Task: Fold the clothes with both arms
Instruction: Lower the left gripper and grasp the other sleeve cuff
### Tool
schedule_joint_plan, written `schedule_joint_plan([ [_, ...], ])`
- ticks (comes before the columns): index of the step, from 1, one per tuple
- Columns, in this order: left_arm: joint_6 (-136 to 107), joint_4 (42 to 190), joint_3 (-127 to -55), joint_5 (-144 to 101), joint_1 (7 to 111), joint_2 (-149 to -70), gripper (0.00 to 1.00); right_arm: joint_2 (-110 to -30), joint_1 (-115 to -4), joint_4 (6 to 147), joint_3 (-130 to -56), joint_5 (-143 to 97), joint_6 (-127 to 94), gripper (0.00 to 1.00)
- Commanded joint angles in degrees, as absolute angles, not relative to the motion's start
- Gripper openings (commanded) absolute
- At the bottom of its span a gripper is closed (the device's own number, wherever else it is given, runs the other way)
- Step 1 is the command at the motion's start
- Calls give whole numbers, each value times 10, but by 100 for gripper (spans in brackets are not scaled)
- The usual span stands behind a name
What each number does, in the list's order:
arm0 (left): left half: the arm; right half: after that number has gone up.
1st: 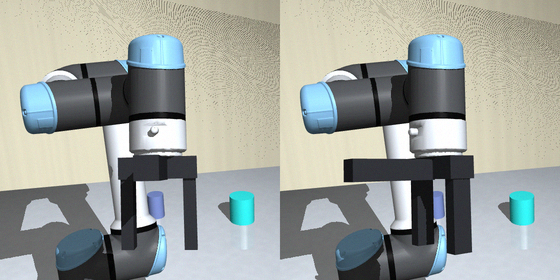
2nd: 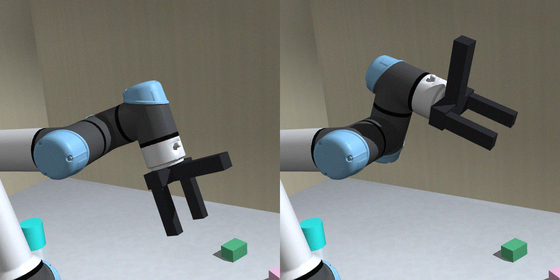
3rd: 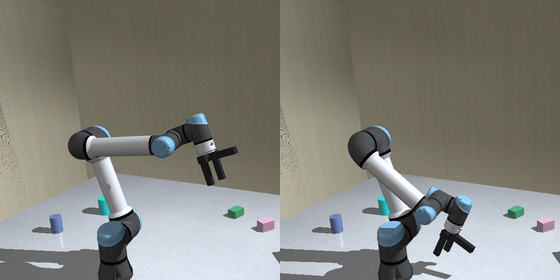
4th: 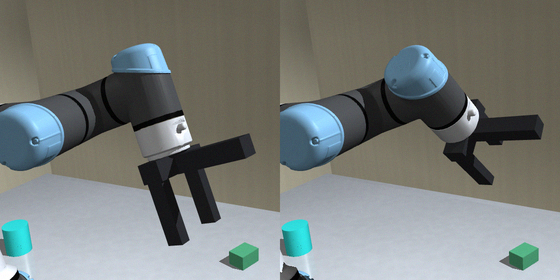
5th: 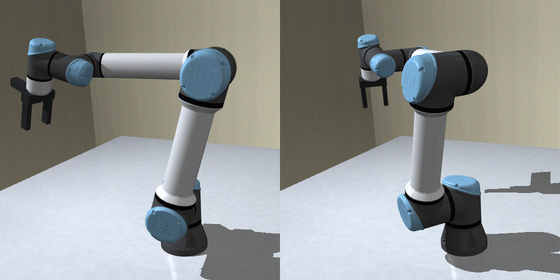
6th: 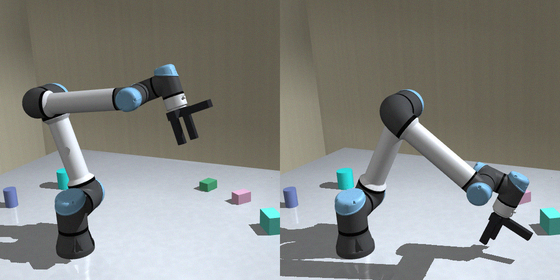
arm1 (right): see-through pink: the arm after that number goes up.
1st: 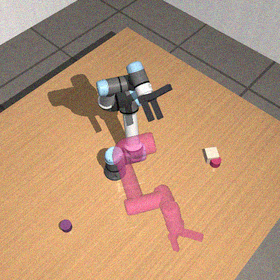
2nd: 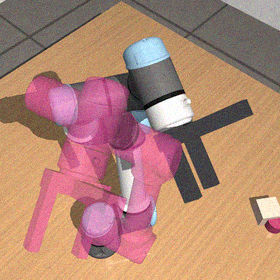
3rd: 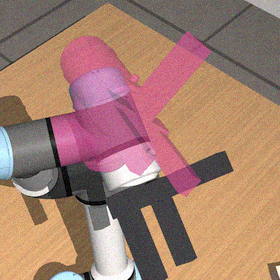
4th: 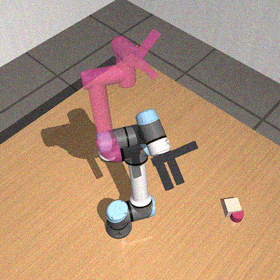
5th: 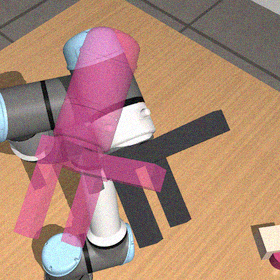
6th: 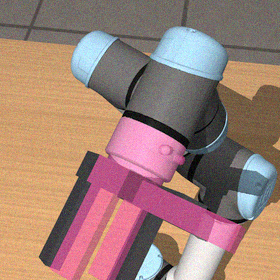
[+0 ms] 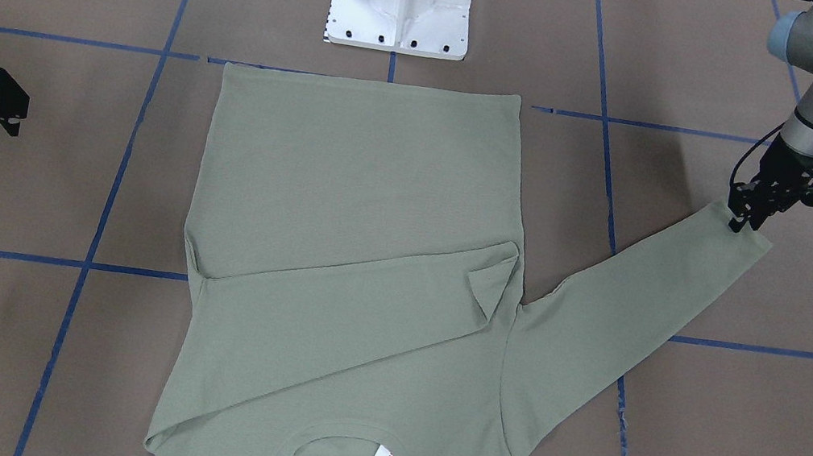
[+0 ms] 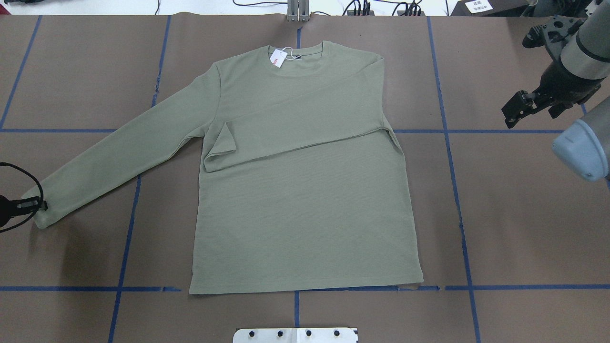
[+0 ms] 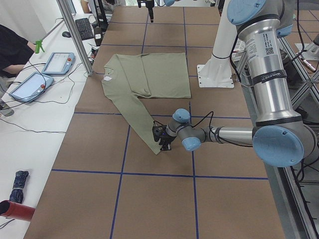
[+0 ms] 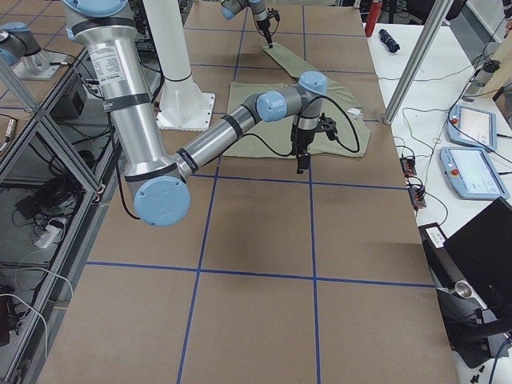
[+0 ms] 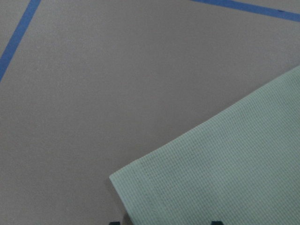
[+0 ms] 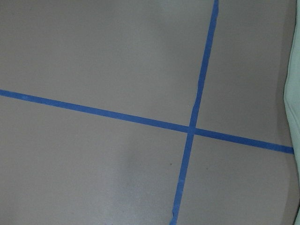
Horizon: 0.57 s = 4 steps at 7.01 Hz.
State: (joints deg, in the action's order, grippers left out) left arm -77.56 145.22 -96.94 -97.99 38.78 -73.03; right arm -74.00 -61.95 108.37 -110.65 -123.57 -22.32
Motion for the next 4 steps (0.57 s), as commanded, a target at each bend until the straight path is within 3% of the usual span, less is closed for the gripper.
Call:
schedule_joint_plan([
  [1,-778,1452,-971,-995,388,-730,15,-740,-621,1084,-1106,-1235,-222,100],
  [2,-779,1451,-973,-997,388,-730,5,-740,-622,1084,-1106,-1235,-222,100],
  [4,-783,1450,-995,-1005,388,-730,0,-741,-627,1084,-1106,-1236,-222,100],
])
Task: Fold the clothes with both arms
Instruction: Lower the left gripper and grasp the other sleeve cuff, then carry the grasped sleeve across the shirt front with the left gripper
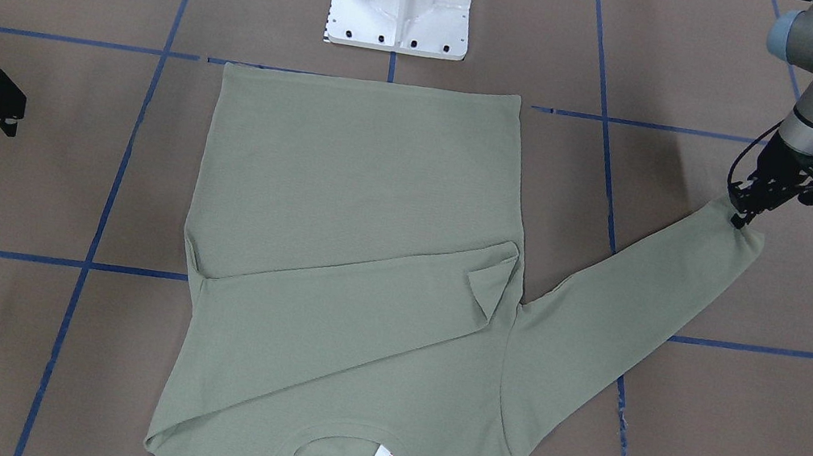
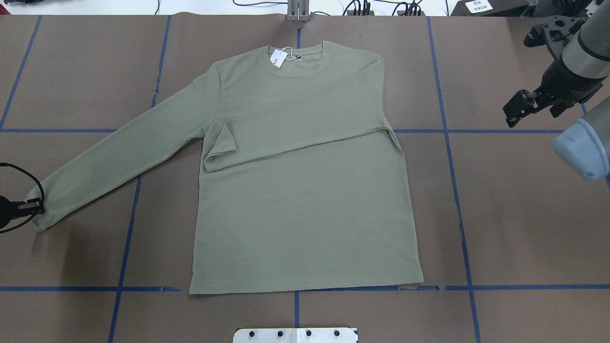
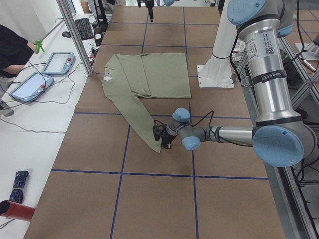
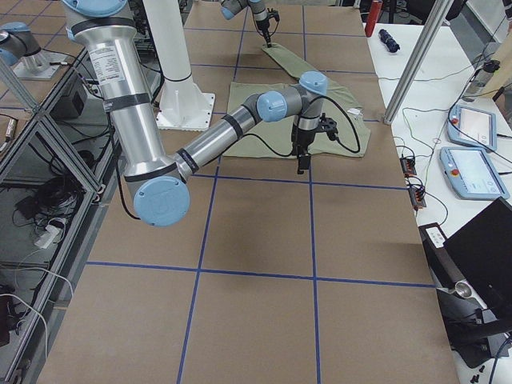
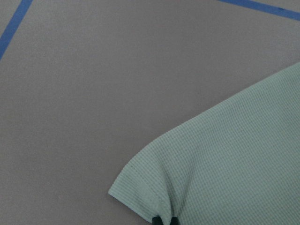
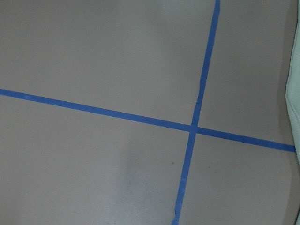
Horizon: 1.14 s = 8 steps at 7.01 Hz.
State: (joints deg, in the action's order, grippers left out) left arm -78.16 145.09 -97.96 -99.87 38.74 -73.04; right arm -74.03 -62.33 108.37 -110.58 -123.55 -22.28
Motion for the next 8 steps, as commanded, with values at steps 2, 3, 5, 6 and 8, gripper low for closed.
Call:
schedule_joint_plan([
  [2,-780,1388,-1056,-1067,395,-747,0,-759,-642,1084,-1105,-1254,-197,100],
  [3,-775,1300,-1080,-1069,399,-801,0,-776,-659,1084,-1106,-1266,-173,100],
  [5,-766,1118,-1078,-1070,446,-974,0,-809,-684,1083,-1104,-1267,-133,100],
  [6,-755,1036,-1073,-1071,476,-1058,0,-819,-686,1083,-1103,-1267,-134,100],
  [8,-753,965,-1001,-1118,538,-1206,0,-831,-693,1082,-1104,-1267,-134,100],
])
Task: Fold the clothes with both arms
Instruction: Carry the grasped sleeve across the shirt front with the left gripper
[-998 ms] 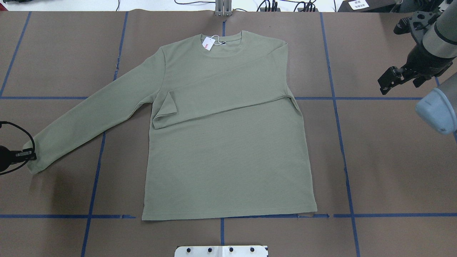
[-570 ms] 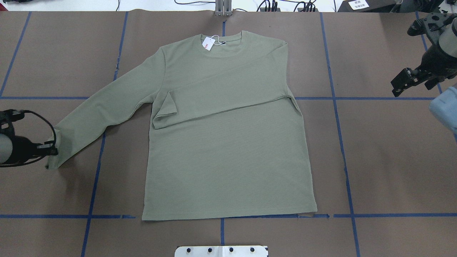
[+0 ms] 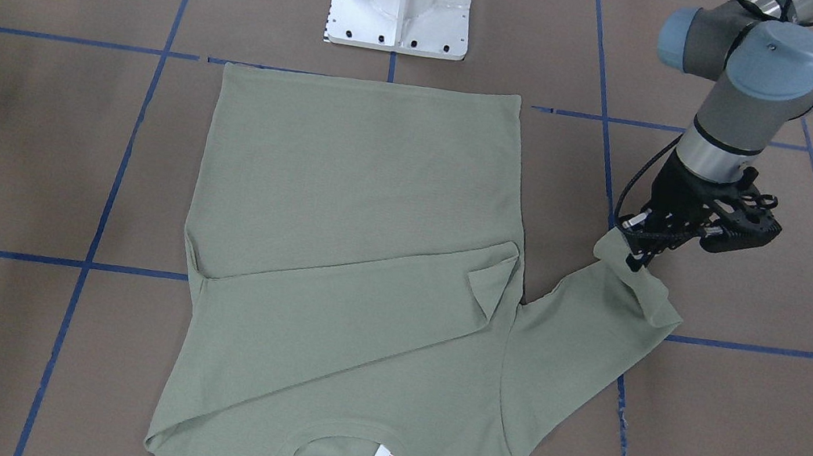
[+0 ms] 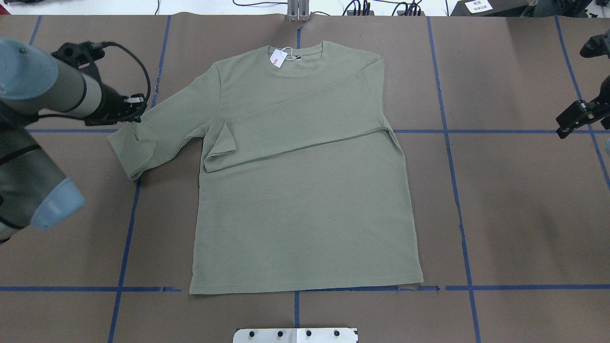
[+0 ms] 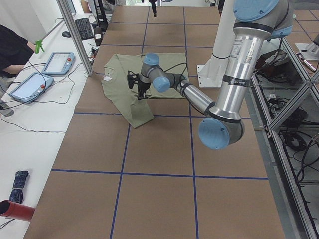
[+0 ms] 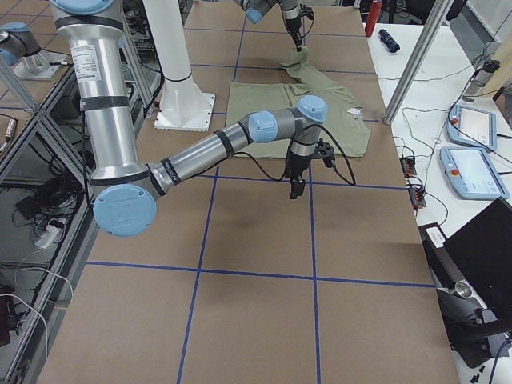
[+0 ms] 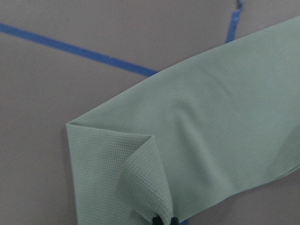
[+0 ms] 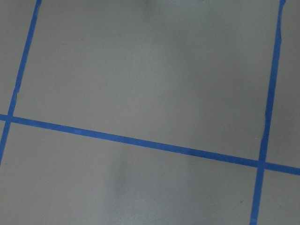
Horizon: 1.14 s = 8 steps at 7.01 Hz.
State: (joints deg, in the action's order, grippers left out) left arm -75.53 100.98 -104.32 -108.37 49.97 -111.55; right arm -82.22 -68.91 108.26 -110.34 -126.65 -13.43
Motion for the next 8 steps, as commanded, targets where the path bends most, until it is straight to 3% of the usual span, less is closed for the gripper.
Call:
schedule_joint_plan([
  [1,-761,965,-963,-1141,548,-1277,0,-837,-694,1082,-1104,-1267,-133,100],
  [4,-910,965,-852,-1171,492,-1493,0,-853,-695,1063,-1102,-1271,-134,100],
  [6,-988,970,-845,-1075,354,-1531,0,-852,-695,1063,-1100,-1272,-136,100],
  [8,-1004,1038,-766,-1049,333,-1532,0,-849,-695,1062,-1092,-1273,-137,100],
])
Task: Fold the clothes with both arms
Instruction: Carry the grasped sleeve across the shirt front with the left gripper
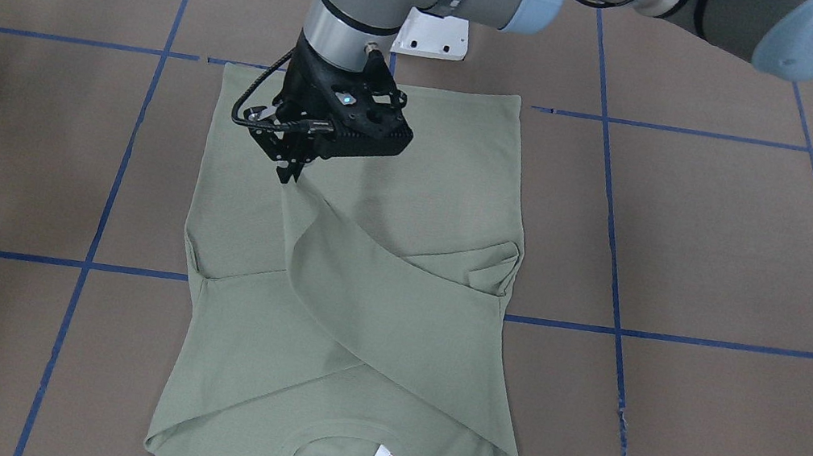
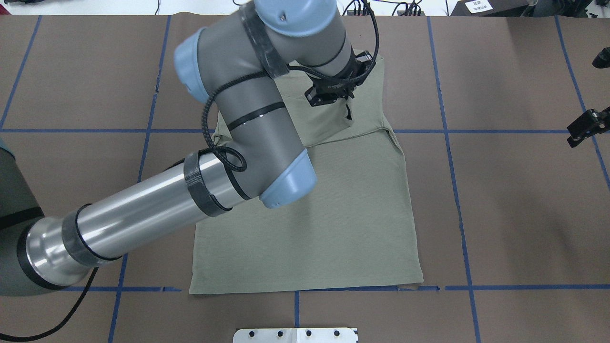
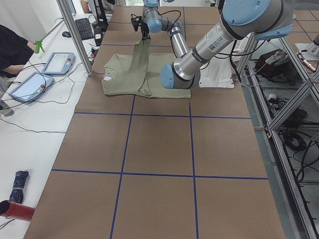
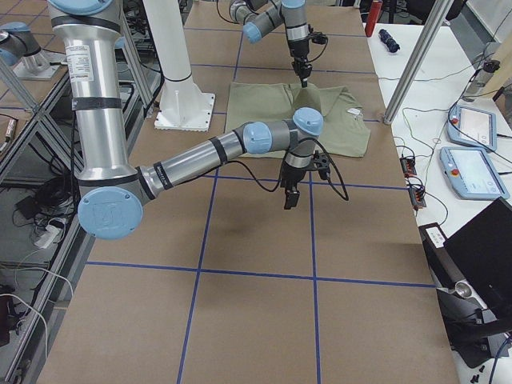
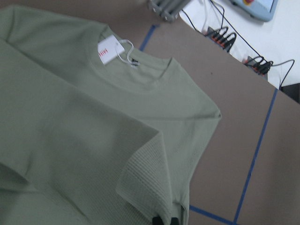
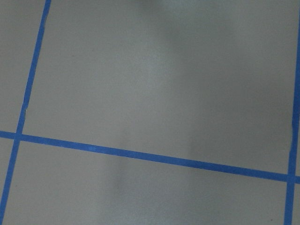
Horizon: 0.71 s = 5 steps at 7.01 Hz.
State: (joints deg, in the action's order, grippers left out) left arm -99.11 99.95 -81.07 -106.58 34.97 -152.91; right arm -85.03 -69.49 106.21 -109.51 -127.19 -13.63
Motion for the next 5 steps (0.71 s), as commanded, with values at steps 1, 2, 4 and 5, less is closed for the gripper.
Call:
schedule_joint_plan([
  [1,-1005,1049,-748,-1042,332,-1534,0,-849,-694,1062,-1092,-1279,-138,100],
  [2,-1012,1049,-736,-1022,317,-1542,0,-848,-694,1062,-1091,-1279,-138,100],
  [4,-1086,1070,-676,-994,250,-1593,0,-842,-693,1054,-1080,-1282,-138,100],
  [5,-1099,1091,-667,-974,214,-1603,65,-843,-693,1030,-1071,-1288,-140,100],
])
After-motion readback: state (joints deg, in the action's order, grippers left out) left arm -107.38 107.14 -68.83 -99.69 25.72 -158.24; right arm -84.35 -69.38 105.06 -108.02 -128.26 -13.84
